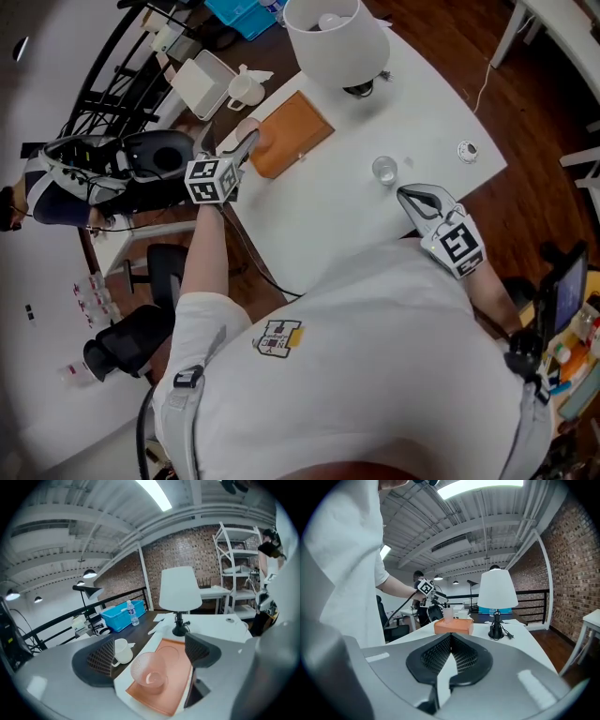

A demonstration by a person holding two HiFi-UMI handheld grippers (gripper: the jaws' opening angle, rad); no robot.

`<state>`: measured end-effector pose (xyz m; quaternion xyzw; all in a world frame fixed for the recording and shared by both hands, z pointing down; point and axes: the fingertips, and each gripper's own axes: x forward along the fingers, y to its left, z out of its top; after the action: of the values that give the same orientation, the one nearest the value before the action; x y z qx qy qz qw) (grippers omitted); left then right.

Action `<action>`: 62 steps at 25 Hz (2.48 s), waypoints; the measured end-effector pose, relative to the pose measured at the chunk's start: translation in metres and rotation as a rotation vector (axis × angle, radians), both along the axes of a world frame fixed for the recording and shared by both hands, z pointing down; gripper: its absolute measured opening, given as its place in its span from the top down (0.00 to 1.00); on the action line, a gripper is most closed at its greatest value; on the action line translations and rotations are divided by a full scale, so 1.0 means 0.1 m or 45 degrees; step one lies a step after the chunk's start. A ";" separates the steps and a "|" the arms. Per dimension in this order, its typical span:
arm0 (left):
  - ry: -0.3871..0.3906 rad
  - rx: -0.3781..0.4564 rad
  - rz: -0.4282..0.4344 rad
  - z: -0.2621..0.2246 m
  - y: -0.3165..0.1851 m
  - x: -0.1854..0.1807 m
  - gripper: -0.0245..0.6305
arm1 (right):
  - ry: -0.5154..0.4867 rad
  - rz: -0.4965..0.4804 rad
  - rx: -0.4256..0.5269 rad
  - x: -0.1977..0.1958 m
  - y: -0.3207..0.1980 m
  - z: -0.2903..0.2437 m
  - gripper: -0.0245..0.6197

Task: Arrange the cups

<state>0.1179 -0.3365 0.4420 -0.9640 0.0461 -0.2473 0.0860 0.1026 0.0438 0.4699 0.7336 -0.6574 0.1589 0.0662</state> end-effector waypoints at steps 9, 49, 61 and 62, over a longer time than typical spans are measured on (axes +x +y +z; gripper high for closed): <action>0.329 -0.338 -0.175 -0.19 0.78 -0.56 0.33 | -0.018 -0.099 0.002 -0.12 0.07 0.03 0.96; -0.043 -0.857 -0.313 1.52 3.18 -1.62 0.96 | -0.191 -0.421 -0.278 -0.46 0.19 0.97 0.96; -0.043 -0.797 -0.252 1.47 3.25 -1.56 0.96 | -0.192 -0.391 -0.258 -0.43 0.22 0.96 0.96; -0.039 -0.798 -0.252 1.45 3.24 -1.56 0.96 | -0.191 -0.389 -0.256 -0.43 0.22 0.95 0.96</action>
<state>-0.0377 -0.0123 0.5873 -0.9306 0.0598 -0.2712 -0.2387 0.0592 0.0663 0.5652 0.6011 -0.7449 0.2663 0.1133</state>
